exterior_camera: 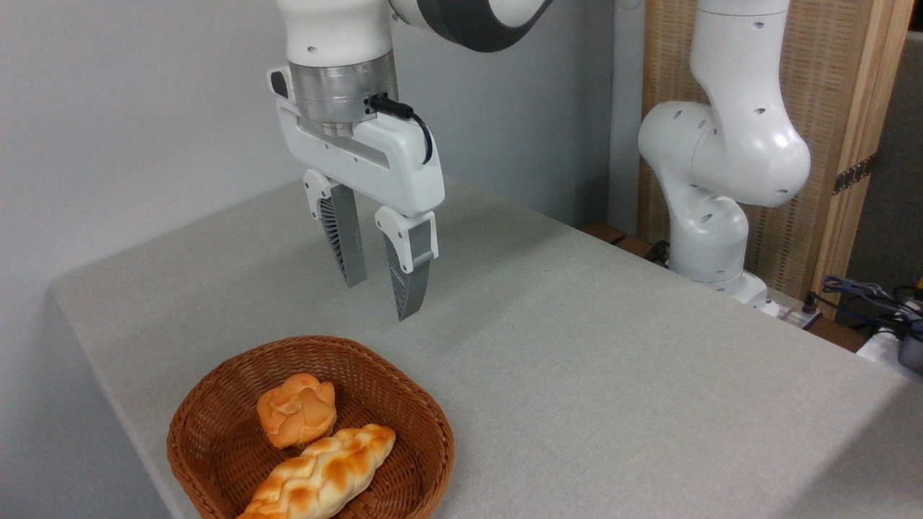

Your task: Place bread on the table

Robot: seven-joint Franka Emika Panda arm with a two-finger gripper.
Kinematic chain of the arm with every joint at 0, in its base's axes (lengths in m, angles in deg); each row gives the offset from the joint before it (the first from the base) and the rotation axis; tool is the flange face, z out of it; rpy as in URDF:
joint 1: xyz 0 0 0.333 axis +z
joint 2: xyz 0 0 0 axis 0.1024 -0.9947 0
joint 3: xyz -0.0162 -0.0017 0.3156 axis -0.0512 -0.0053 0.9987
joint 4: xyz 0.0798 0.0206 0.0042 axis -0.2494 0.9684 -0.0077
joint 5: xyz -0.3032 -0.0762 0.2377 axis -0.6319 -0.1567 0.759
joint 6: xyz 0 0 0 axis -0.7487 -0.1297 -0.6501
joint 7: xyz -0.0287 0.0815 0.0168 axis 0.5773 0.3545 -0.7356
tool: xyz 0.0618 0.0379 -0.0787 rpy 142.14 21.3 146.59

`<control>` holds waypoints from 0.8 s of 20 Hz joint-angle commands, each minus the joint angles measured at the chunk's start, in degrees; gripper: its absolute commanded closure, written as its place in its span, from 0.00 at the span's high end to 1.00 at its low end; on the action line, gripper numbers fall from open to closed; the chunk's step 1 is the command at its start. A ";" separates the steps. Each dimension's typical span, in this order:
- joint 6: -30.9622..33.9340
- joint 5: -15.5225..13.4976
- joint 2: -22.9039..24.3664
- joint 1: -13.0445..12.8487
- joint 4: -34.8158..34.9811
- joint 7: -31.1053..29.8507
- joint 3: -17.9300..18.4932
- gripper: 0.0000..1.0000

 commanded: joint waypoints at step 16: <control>0.92 -0.91 -0.17 0.25 -0.54 0.81 -0.35 1.00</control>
